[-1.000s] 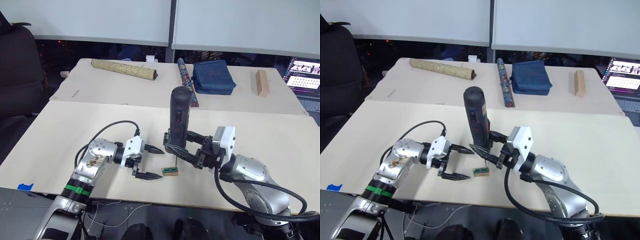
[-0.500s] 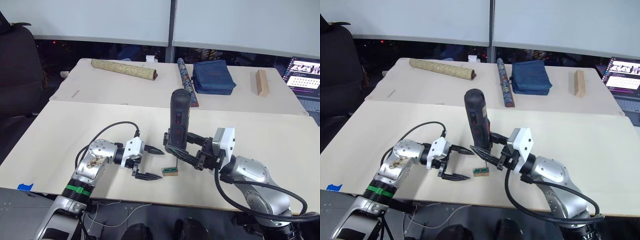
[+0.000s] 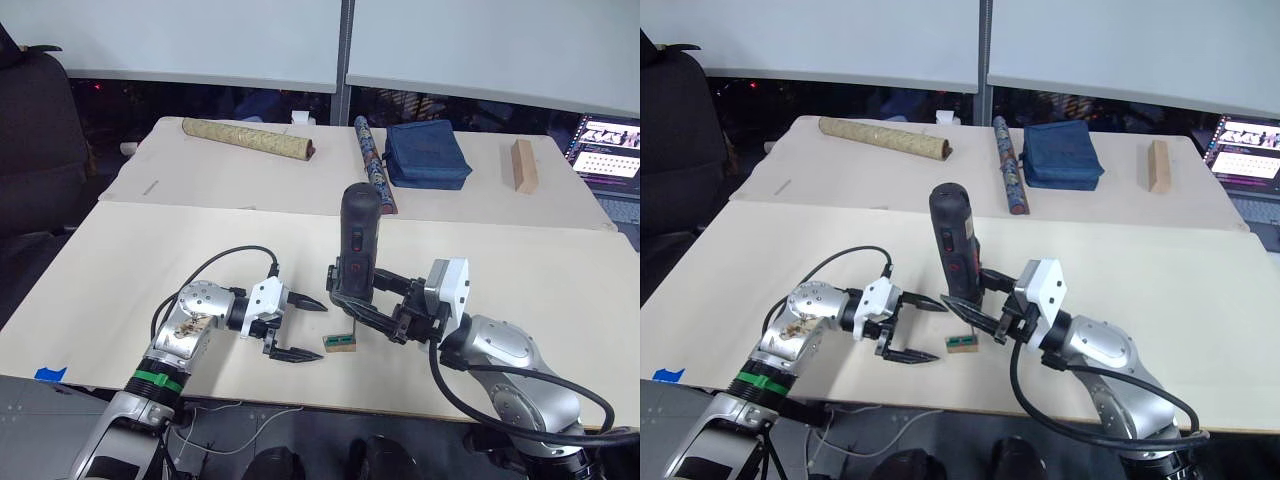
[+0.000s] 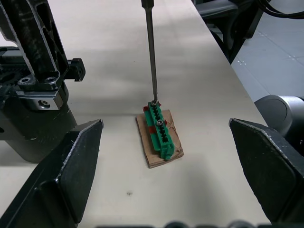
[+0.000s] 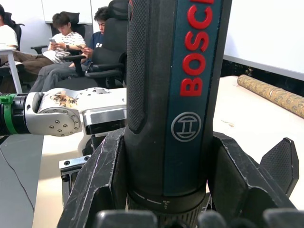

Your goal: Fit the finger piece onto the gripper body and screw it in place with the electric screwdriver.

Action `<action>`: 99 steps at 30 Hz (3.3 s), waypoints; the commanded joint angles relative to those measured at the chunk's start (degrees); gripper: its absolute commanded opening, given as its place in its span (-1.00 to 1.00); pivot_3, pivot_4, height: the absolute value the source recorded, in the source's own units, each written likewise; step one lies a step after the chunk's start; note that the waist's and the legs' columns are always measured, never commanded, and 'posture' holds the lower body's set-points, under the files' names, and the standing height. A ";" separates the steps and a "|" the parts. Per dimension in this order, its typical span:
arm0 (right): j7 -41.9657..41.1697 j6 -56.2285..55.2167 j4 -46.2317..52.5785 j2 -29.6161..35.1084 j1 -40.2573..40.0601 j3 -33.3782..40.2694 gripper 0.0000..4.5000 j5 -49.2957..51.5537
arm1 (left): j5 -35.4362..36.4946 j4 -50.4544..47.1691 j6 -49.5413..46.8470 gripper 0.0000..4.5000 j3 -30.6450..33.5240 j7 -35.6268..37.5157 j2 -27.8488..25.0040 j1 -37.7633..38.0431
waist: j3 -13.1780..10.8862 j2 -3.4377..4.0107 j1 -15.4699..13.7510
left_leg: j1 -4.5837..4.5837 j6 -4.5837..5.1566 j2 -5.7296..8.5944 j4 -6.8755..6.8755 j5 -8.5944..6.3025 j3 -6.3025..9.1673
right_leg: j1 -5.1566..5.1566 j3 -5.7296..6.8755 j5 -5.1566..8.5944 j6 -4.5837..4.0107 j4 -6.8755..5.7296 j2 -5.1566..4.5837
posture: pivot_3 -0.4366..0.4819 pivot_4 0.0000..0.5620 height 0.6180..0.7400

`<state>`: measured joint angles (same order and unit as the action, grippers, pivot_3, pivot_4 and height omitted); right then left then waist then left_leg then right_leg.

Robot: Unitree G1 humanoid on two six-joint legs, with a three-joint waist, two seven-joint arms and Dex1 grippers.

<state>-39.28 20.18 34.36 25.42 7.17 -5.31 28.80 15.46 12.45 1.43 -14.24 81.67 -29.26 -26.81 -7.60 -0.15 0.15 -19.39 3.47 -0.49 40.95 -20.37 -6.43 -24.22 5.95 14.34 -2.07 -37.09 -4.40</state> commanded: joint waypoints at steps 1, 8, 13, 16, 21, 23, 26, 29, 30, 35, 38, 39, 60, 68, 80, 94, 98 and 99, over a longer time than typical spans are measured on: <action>-0.24 -2.01 2.81 -0.43 0.96 0.73 -0.14 0.93 | -0.12 -0.17 1.23 1.00 0.18 0.09 0.04 0.15 | 0.00 0.00 0.00 | 0.00 0.00 0.00 0.00 0.00 0.00 | 0.00 0.00 0.00 0.00 0.00 0.00 | -0.05 -0.47 1.00; -0.62 -2.63 2.11 -0.63 0.97 0.50 -0.14 0.36 | -0.17 -0.29 1.12 1.00 0.22 -0.11 0.09 0.14 | 0.00 0.00 0.00 | 0.00 0.00 0.00 0.00 0.00 0.00 | 0.00 0.00 0.00 0.00 0.00 0.00 | -0.05 -0.47 1.00; -1.11 -3.35 1.29 -0.80 0.99 0.52 -0.14 0.07 | -0.12 -0.70 0.87 1.00 0.24 -0.19 -0.05 0.21 | 0.00 0.00 0.00 | 0.00 0.00 0.00 0.00 0.00 0.00 | 0.00 0.00 0.00 0.00 0.00 0.00 | -0.05 -0.47 1.00; -1.33 -3.80 0.93 -0.87 0.98 0.42 -0.14 -0.06 | -0.06 -1.03 0.62 1.00 0.25 -0.28 -0.07 0.19 | 0.00 0.00 0.00 | 0.00 0.00 0.00 0.00 0.00 0.00 | 0.00 0.00 0.00 0.00 0.00 0.00 | -0.05 -0.47 1.00; -1.78 -4.30 0.51 -0.99 0.98 0.26 -0.14 -0.38 | 0.03 -1.59 0.20 1.00 0.22 -0.43 -0.08 0.17 | 0.00 0.00 0.00 | 0.00 0.00 0.00 0.00 0.00 0.00 | 0.00 0.00 0.00 0.00 0.00 0.00 | -0.05 -0.47 1.00; -1.91 -4.44 0.38 -1.01 0.98 0.23 -0.14 -0.56 | 0.06 -1.80 0.03 1.00 0.23 -0.48 -0.12 0.19 | 0.00 0.00 0.00 | 0.00 0.00 0.00 0.00 0.00 0.00 | 0.00 0.00 0.00 0.00 0.00 0.00 | -0.05 -0.47 1.00; -1.97 -4.54 0.37 -1.08 1.03 0.15 -0.14 -0.68 | 0.08 -2.04 -0.17 1.00 0.25 -0.54 -0.16 0.19 | 0.00 0.00 0.00 | 0.01 0.00 0.00 0.00 0.00 0.00 | 0.00 0.00 0.00 0.00 0.00 0.00 | -0.05 -0.47 1.00; -1.99 -4.51 0.40 -1.12 1.05 0.15 -0.14 -0.65 | 0.13 -2.34 -0.41 1.00 0.25 -0.62 -0.16 0.15 | 0.00 0.00 0.00 | 0.01 0.00 0.00 0.00 0.00 0.00 | 0.00 0.00 0.00 0.00 0.00 0.00 | -0.05 -0.47 1.00; -2.06 -4.56 0.29 -1.09 1.05 0.15 -0.14 -0.71 | 0.15 -2.46 -0.50 1.00 0.25 -0.65 -0.17 0.12 | 0.00 0.00 0.00 | 0.01 0.00 0.00 0.00 0.00 0.00 | 0.00 -0.01 0.00 0.00 0.00 0.00 | -0.05 -0.47 1.00; -1.96 -4.17 0.57 -0.97 1.19 0.31 -0.14 -0.53 | 0.20 -2.81 -0.76 1.00 0.26 -0.83 -0.25 0.10 | 0.00 0.00 0.00 | 0.01 0.00 0.00 0.00 0.00 0.00 | 0.00 -0.01 0.00 0.00 0.00 0.00 | -0.05 -0.47 1.00; -1.54 -3.05 1.51 -0.87 1.34 0.43 -0.14 0.27 | 0.19 -2.83 -0.74 1.00 0.24 -0.90 -0.23 0.11 | 0.00 0.00 0.00 | 0.01 0.00 -0.01 0.00 0.00 0.00 | 0.00 -0.01 0.00 0.00 0.00 0.00 | -0.05 -0.47 1.00; -1.42 -2.78 1.73 -0.84 1.34 0.44 -0.14 0.48 | 0.17 -2.82 -0.72 1.00 0.23 -0.94 -0.21 0.13 | 0.00 0.00 0.00 | 0.01 0.00 -0.01 0.00 0.00 0.00 | 0.00 -0.01 0.00 0.00 0.00 -0.01 | -0.05 -0.47 1.00; -1.59 -1.25 2.15 -0.05 1.07 0.44 -0.14 1.38 | 0.13 -2.81 -0.39 1.00 -0.03 -1.31 0.34 -0.03 | 0.00 0.00 -0.01 | 0.01 0.00 -0.01 0.00 0.00 0.00 | 0.00 -0.01 0.00 0.00 0.00 -0.01 | -0.05 -0.47 1.00; -1.72 -1.36 1.81 -0.10 0.79 0.32 -0.14 1.21 | 0.34 -3.72 -1.33 1.00 -0.16 -1.50 0.51 -0.41 | 0.00 0.00 -0.01 | 0.01 0.00 -0.01 0.00 0.00 0.00 | 0.00 -0.01 0.00 0.00 0.00 -0.01 | -0.05 -0.47 1.00; -1.90 -1.06 2.27 0.22 0.56 0.56 -0.14 1.79 | 0.20 -3.54 -1.41 1.00 -0.16 -1.48 0.63 -0.72 | 0.00 0.00 -0.01 | 0.01 0.00 0.00 0.00 0.00 0.00 | 0.00 -0.01 0.00 0.00 0.00 0.00 | -0.05 -0.47 1.00; -1.81 -0.35 2.82 1.09 0.95 0.88 -0.14 3.33 | 0.07 -2.83 -1.04 1.00 -0.07 -1.49 0.88 -0.93 | 0.00 0.00 -0.02 | 0.01 0.00 0.00 0.00 0.00 0.00 | 0.00 -0.01 0.00 0.00 0.00 -0.01 | -0.05 -0.47 1.00; -1.64 -0.61 3.11 1.11 1.28 1.53 -0.14 3.88 | 0.00 -2.74 -0.88 1.00 -0.09 -1.45 0.86 -0.85 | 0.00 0.00 -0.03 | 0.01 0.00 0.00 0.00 0.00 0.00 | 0.00 -0.01 0.00 0.00 0.00 -0.01 | -0.05 -0.47 1.00; -1.55 -0.55 3.23 1.07 1.43 1.70 -0.14 4.12 | -0.01 -2.72 -0.85 1.00 -0.10 -1.43 0.85 -0.83 | 0.00 0.00 -0.03 | 0.01 0.00 -0.01 0.00 0.00 0.00 | 0.00 -0.01 0.00 0.00 0.00 -0.01 | -0.05 -0.47 1.00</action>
<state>-40.99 20.61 33.86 26.65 7.25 -5.74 30.66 15.38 10.67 -0.02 -14.44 80.24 -28.57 -26.78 -7.60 -0.16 0.12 -19.38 3.47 -0.50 40.95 -20.37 -6.43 -24.22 5.93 14.34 -2.07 -37.09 -4.40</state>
